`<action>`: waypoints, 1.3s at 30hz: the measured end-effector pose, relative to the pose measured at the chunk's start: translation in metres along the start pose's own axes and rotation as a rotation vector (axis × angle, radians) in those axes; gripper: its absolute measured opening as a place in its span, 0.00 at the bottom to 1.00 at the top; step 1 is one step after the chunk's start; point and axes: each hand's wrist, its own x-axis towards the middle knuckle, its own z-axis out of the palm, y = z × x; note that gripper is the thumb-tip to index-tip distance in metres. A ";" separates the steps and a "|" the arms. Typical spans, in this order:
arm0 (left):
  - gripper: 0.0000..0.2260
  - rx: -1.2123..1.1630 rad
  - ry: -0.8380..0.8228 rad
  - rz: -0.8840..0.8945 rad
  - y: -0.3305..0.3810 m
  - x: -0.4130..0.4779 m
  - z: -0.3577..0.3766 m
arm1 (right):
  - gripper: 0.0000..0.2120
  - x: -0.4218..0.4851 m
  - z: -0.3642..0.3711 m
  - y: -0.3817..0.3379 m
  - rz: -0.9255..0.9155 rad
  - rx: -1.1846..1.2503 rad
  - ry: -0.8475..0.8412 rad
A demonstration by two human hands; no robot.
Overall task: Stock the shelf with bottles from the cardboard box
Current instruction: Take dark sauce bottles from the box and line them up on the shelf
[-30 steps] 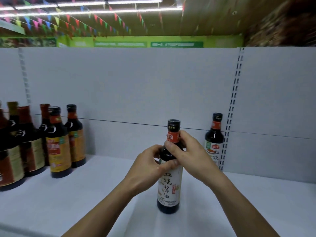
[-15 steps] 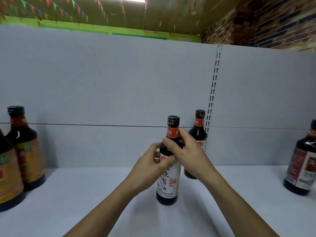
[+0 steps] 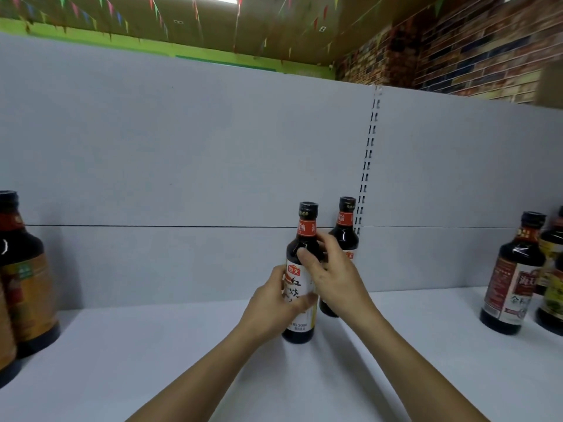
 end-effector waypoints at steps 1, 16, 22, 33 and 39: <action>0.23 0.000 -0.001 0.002 -0.001 0.003 0.002 | 0.20 -0.005 -0.003 0.005 -0.007 -0.019 0.000; 0.29 -0.001 0.086 -0.026 -0.010 0.039 0.026 | 0.20 -0.020 -0.062 0.073 0.158 -0.269 0.047; 0.27 -0.006 0.126 -0.035 -0.012 0.051 0.033 | 0.29 -0.011 -0.068 0.098 0.321 -0.300 -0.084; 0.23 0.032 0.227 -0.026 -0.022 0.062 0.046 | 0.33 0.008 -0.060 0.114 0.309 -0.256 -0.359; 0.24 0.096 0.301 -0.021 -0.018 0.060 0.052 | 0.32 0.011 -0.060 0.116 0.316 -0.213 -0.378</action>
